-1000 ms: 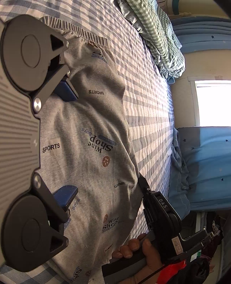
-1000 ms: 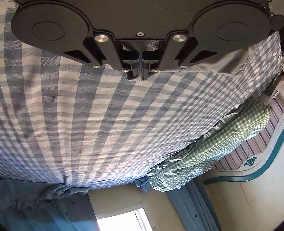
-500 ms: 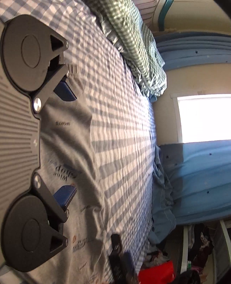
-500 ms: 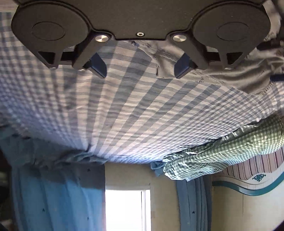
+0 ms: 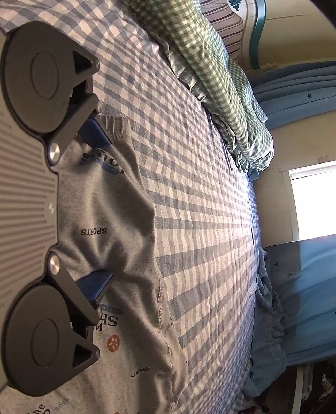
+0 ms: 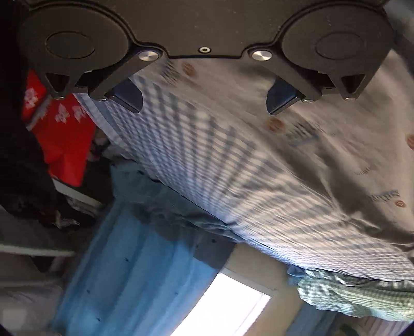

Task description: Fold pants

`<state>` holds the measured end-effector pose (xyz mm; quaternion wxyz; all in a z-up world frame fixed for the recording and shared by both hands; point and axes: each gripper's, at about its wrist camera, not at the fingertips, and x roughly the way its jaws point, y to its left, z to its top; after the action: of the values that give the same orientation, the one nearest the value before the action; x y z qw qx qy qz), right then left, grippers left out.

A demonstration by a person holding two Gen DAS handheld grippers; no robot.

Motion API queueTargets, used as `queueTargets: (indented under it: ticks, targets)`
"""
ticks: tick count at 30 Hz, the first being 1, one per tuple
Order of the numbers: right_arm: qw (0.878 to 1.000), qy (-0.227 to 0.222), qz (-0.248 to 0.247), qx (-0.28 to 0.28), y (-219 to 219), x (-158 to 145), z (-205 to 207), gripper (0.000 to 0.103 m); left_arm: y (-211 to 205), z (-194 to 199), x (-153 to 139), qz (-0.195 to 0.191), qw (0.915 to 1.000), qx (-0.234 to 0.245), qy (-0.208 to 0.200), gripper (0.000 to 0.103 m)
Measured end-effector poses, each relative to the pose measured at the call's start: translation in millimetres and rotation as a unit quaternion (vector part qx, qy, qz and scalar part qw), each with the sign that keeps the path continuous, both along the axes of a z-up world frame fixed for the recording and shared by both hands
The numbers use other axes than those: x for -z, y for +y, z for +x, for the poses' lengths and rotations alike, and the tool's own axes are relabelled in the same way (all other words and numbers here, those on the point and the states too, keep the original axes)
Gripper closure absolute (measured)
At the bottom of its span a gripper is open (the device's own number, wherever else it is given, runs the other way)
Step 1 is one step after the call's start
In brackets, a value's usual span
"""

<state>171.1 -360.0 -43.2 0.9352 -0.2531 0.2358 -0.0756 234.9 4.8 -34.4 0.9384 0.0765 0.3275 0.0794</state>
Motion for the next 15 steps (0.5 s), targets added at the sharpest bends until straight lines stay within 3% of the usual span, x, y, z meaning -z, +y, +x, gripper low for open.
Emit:
queueTargets:
  ticks: [5, 9, 11, 15]
  targets:
    - [0.994, -0.019, 0.006, 0.112, -97.8, 4.6, -13.6, 0.001, -15.6, -2.7, -2.8, 0.034, 0.9994, -0.01, 0.001, 0.0]
    - [0.978, -0.04, 0.01, 0.203, -164.3, 7.6, -27.4, 0.001, -35.7, -10.0, -9.6, 0.048, 0.9988, -0.012, 0.0, 0.0]
    - [0.968, -0.061, 0.057, 0.235, -188.9, 1.0, -45.3, 0.001, -48.8, -14.8, -14.8, 0.037, 0.9993, 0.001, -0.002, 0.0]
    - [0.949, -0.085, 0.184, 0.242, -218.5, -5.4, -84.3, 0.001, -83.7, -21.5, -21.6, 0.002, 0.9989, 0.047, -0.004, 0.0]
